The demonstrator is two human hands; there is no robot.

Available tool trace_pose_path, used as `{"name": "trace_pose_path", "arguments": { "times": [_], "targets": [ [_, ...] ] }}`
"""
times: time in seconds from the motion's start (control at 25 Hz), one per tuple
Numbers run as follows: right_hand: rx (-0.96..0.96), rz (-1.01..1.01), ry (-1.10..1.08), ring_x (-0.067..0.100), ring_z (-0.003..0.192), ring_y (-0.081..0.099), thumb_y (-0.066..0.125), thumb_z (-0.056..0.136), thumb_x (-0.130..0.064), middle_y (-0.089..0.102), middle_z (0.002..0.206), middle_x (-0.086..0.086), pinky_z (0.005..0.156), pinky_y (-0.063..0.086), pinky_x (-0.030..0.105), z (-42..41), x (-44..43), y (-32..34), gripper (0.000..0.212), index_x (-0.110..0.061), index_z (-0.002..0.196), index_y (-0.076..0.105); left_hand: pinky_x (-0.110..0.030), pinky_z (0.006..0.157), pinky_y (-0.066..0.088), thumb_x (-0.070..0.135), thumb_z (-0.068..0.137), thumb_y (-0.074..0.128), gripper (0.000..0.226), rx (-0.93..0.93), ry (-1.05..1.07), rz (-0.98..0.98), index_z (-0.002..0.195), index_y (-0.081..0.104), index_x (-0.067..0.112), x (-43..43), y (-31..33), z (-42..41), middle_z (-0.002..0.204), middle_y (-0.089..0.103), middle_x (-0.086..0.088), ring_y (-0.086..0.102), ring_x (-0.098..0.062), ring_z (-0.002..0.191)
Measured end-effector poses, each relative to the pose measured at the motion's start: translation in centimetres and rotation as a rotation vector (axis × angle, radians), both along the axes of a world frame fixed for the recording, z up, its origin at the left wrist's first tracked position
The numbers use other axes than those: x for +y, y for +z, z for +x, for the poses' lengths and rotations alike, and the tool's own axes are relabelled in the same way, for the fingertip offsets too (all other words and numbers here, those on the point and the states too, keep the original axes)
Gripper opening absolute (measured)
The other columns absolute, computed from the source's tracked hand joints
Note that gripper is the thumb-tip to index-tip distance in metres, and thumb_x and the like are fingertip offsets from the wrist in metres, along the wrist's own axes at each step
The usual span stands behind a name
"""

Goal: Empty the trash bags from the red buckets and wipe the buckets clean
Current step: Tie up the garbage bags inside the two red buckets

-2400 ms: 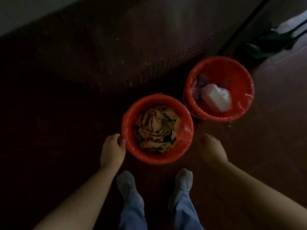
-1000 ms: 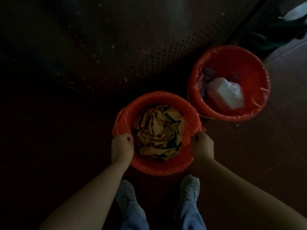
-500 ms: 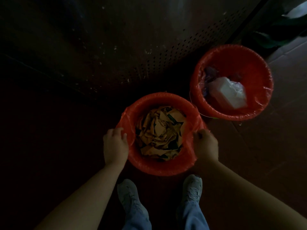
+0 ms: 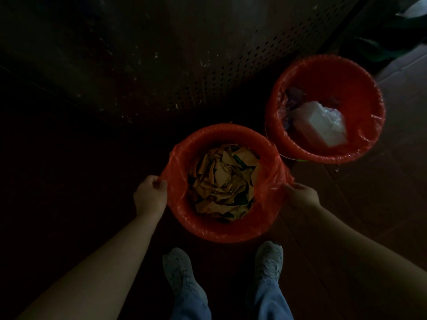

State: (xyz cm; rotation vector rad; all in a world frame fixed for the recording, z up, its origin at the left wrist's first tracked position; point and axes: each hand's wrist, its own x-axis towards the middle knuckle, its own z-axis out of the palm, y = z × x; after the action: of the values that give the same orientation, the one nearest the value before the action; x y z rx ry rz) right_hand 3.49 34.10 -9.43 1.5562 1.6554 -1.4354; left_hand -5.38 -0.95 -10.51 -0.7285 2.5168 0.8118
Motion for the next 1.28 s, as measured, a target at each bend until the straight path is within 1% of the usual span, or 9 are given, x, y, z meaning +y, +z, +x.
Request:
{"name": "trace_pose_path", "arguments": {
  "times": [0.16,0.28,0.48,0.56,0.72,0.92,1.0,1.16,1.28],
  "targets": [
    [0.01,0.077,-0.001,0.012,0.077,0.063,0.054,0.104,-0.018,0.064,0.103,0.004,0.054,0.046,0.021,0.0,0.2,-0.1,0.031,-0.007,0.132,0.059,-0.025,0.068,0.045,0.035,0.094,0.063,0.033,-0.013,0.021,0.105,0.122,0.061,0.016,0.7,0.8,-0.3,0.11,0.065,0.001,0.062,-0.016,0.09],
    [0.06,0.09,0.03,0.016,0.082,0.068,0.053,0.104,-0.02,0.064,0.099,0.001,0.06,0.054,0.027,0.3,-0.2,0.4,0.027,-0.01,0.127,0.06,-0.031,0.085,0.049,0.034,0.095,0.064,0.049,-0.021,-0.028,0.08,0.139,0.055,0.017,1.0,0.8,-1.2,0.121,0.064,-0.002,0.063,-0.021,0.105],
    [0.08,0.091,0.074,0.026,0.088,0.072,0.054,0.103,-0.021,0.069,0.102,0.007,0.081,0.062,0.046,0.9,-1.2,2.9,0.012,-0.016,0.107,0.065,-0.027,0.071,0.047,0.029,0.1,0.054,0.021,-0.078,-0.028,0.084,0.11,0.071,0.021,2.1,2.6,-1.8,0.106,0.071,-0.006,0.065,-0.022,0.09],
    [0.077,0.066,0.089,0.027,0.087,0.072,0.053,0.103,-0.02,0.07,0.099,0.009,0.074,0.062,0.043,0.8,-1.6,4.4,0.013,-0.014,0.106,0.065,-0.023,0.073,0.047,0.027,0.101,0.054,0.019,-0.067,-0.162,0.114,0.107,0.07,0.021,2.2,3.7,-1.4,0.111,0.066,-0.004,0.063,-0.02,0.095],
    [0.08,0.035,0.1,0.015,0.068,0.064,0.05,0.105,-0.02,0.069,0.096,0.009,0.052,0.051,0.024,0.4,-2.9,6.0,0.014,-0.014,0.105,0.063,-0.032,0.103,0.043,0.019,0.1,0.055,0.022,-0.003,-0.328,0.121,0.111,0.071,0.01,2.9,5.3,-0.7,0.129,0.059,-0.006,0.055,-0.024,0.12],
    [0.055,0.102,0.08,0.02,0.072,0.062,0.046,0.106,-0.019,0.066,0.096,0.01,0.059,0.052,0.032,0.6,-2.7,6.4,0.016,-0.012,0.108,0.06,-0.028,0.068,0.05,0.025,0.099,0.053,0.016,-0.076,-0.262,0.364,0.092,0.067,0.022,4.8,8.3,0.1,0.087,0.068,0.0,0.064,-0.014,0.08],
    [0.057,0.1,0.089,0.023,0.072,0.064,0.046,0.106,-0.021,0.066,0.099,0.012,0.061,0.055,0.038,0.9,-3.2,6.3,0.017,-0.013,0.107,0.06,-0.034,0.064,0.049,0.026,0.097,0.053,0.019,-0.115,-0.276,0.375,0.082,0.063,0.022,5.5,8.6,0.8,0.078,0.067,-0.005,0.062,-0.016,0.069],
    [0.122,0.073,0.048,0.026,0.08,0.066,0.047,0.106,-0.024,0.068,0.1,0.012,0.073,0.057,0.044,0.8,-4.2,7.1,0.016,-0.019,0.102,0.061,-0.016,0.054,0.042,0.034,0.095,0.061,0.02,-0.128,-0.303,0.364,0.08,0.062,0.021,6.9,8.9,2.3,0.079,0.068,-0.002,0.06,-0.008,0.066],
    [0.147,0.038,-0.132,0.026,0.091,0.071,0.049,0.105,-0.025,0.07,0.101,0.008,0.08,0.06,0.045,0.3,-3.4,8.0,0.016,-0.021,0.102,0.064,-0.022,0.053,0.042,0.037,0.092,0.067,0.029,-0.066,-0.348,0.249,0.071,0.058,0.019,7.5,9.0,2.6,0.07,0.063,0.002,0.06,-0.01,0.06]
  ]
}}
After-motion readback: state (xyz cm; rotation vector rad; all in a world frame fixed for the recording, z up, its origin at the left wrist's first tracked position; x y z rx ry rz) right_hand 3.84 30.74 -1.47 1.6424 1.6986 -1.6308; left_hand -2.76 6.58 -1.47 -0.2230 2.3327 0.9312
